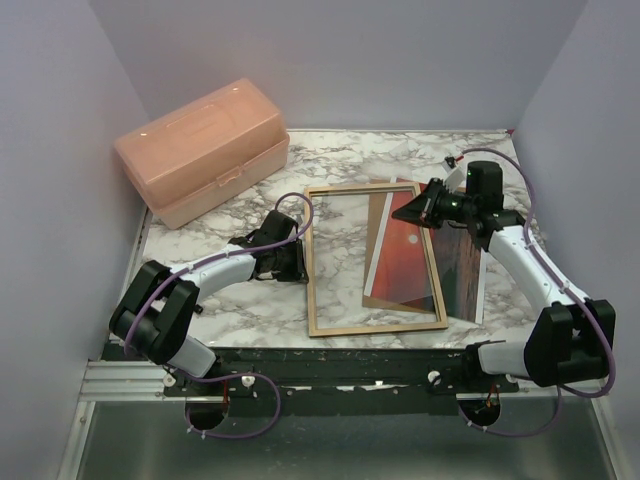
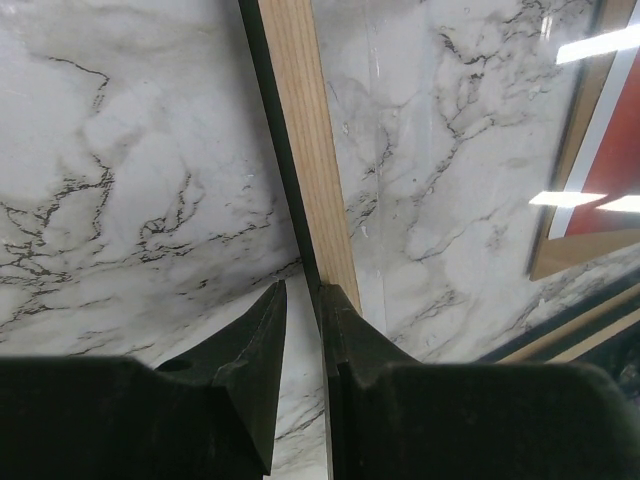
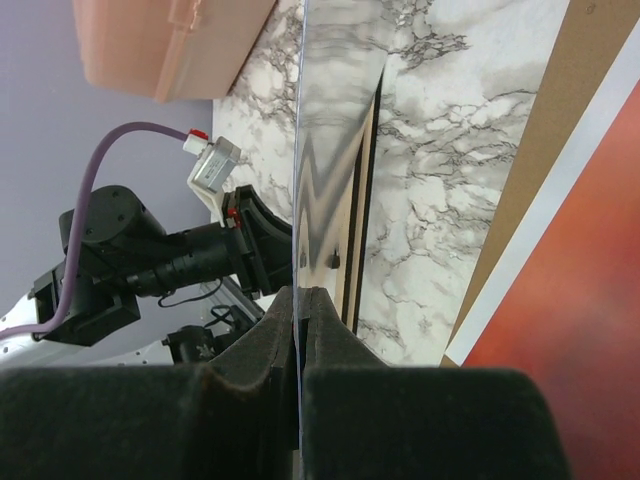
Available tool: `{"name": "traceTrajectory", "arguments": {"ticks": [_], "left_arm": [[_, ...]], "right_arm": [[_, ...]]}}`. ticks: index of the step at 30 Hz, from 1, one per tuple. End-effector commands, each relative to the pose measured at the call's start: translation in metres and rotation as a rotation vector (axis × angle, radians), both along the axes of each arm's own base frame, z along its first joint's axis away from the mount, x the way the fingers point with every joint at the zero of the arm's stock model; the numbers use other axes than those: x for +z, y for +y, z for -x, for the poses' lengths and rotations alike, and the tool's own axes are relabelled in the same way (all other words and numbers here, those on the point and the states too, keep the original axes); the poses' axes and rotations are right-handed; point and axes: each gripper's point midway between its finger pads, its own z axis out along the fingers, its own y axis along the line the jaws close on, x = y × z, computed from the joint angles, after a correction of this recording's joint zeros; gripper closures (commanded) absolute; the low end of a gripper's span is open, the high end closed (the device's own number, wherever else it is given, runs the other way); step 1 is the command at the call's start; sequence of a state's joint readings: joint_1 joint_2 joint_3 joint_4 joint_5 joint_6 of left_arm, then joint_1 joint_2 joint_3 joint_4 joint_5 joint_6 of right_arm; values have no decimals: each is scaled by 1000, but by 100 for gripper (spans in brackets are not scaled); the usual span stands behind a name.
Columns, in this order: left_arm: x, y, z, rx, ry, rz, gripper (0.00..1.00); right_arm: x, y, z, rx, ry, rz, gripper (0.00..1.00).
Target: Put the photo into the frame
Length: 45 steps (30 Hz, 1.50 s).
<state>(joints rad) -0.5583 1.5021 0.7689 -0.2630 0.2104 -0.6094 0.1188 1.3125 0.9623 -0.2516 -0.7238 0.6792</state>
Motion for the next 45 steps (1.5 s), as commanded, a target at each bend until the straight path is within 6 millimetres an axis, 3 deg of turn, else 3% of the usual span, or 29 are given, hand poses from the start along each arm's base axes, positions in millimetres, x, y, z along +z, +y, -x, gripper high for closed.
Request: {"name": "traceTrajectory", "arguments": {"ticks": [1,15,29,45], "left_arm": [[-22,15,10,-11,40,-94,79],[-22,15,9,-13,40,-95,80],[-24,13,11,-18,49,-96,80],[-22,13,10,-19,47,-96,81]], "right_arm": [[17,6,-4,30,-39,-30,100],[27,13,0,104,-49,-58,100],[3,7,-9,49,-15,-19,100],[-13,10,3,39,60,-59,100]]}}
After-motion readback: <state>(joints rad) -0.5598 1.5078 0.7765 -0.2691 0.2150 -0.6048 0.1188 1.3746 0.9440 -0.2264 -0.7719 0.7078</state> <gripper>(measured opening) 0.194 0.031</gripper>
